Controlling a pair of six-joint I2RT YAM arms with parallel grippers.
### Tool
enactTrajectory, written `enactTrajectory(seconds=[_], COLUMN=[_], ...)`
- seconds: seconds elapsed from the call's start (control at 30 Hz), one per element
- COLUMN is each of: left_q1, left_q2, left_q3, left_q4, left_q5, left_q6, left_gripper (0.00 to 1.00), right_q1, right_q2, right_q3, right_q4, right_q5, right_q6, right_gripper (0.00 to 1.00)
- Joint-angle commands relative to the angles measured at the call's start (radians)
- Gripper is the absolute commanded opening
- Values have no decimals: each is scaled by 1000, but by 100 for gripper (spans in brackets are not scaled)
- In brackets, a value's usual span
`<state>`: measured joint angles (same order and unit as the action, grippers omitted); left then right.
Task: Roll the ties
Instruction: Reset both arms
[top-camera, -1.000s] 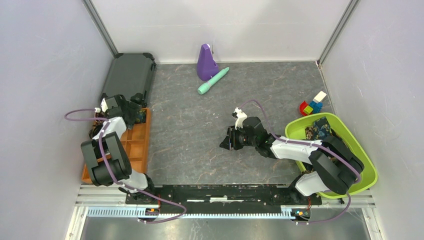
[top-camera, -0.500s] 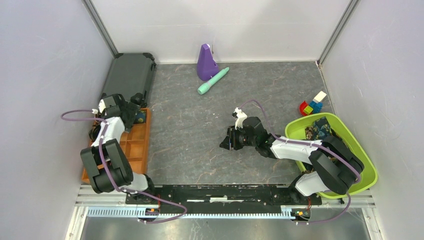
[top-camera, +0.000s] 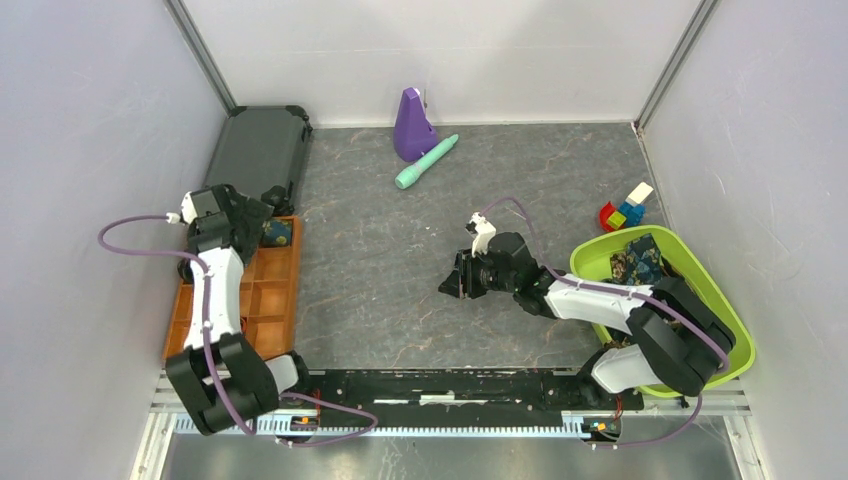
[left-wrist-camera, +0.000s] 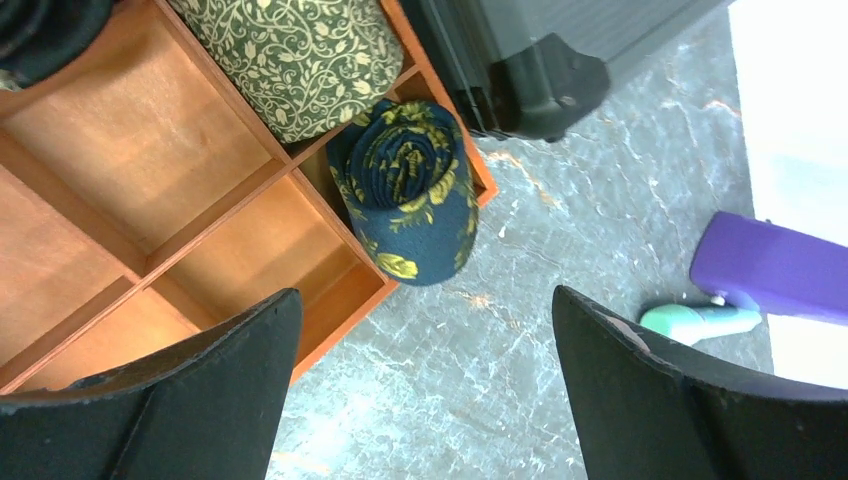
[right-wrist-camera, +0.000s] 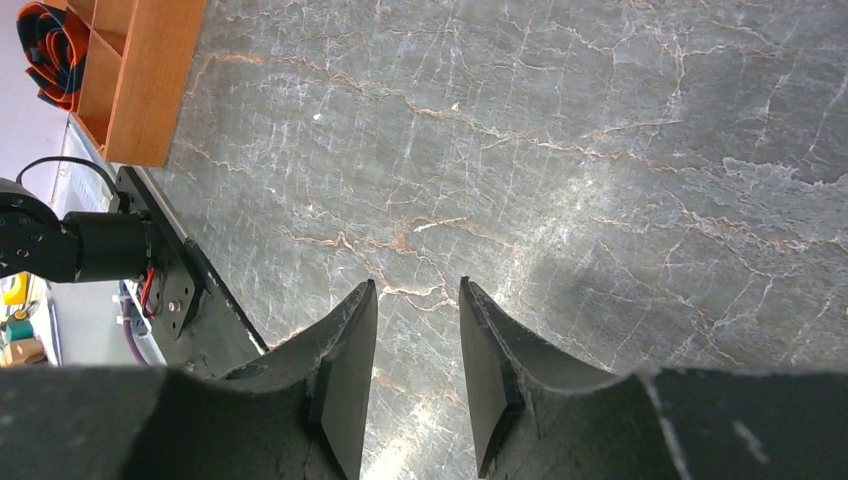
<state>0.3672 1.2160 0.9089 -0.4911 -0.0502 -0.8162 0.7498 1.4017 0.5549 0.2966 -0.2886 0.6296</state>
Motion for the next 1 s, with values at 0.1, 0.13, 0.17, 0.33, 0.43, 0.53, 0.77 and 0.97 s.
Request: enactTrajectory(seconds=[0.1, 0.13, 0.17, 0.33, 0.43, 0.53, 0.77, 0.97], left_q1=[-12, -20, -29, -101, -162, -255, -520, -587], left_q2=[-184, -211, -234, -345, -394, -427, -489, -567], left_q3=[37, 33, 32, 30, 29, 15, -69, -155], left_q4=[-120, -130, -142, -175, -196, -182, -181, -186], left_q5=[70, 79, 79, 100, 106, 156, 161, 161], left_q6=[187, 202, 219, 288, 310, 333, 345, 368], left_gripper=[100, 100, 100, 100, 100, 100, 100, 100], right_q1=[-4, -4, -4, -5, -5, -4, -5, -4], right_q2=[-87, -98, -110, -174, -216, -264, -370, -446], right_q3=[44, 50, 57, 96, 120, 129, 120, 42], right_q4=[3, 1, -1, -19, -43, -42, -34, -25], right_q5=[-3, -2, -3, 5, 20, 40, 123, 332], right_q6=[-57, -66, -72, -111, -147, -183, -231, -300], right_gripper=[47, 48, 50, 67, 72, 74, 80, 98])
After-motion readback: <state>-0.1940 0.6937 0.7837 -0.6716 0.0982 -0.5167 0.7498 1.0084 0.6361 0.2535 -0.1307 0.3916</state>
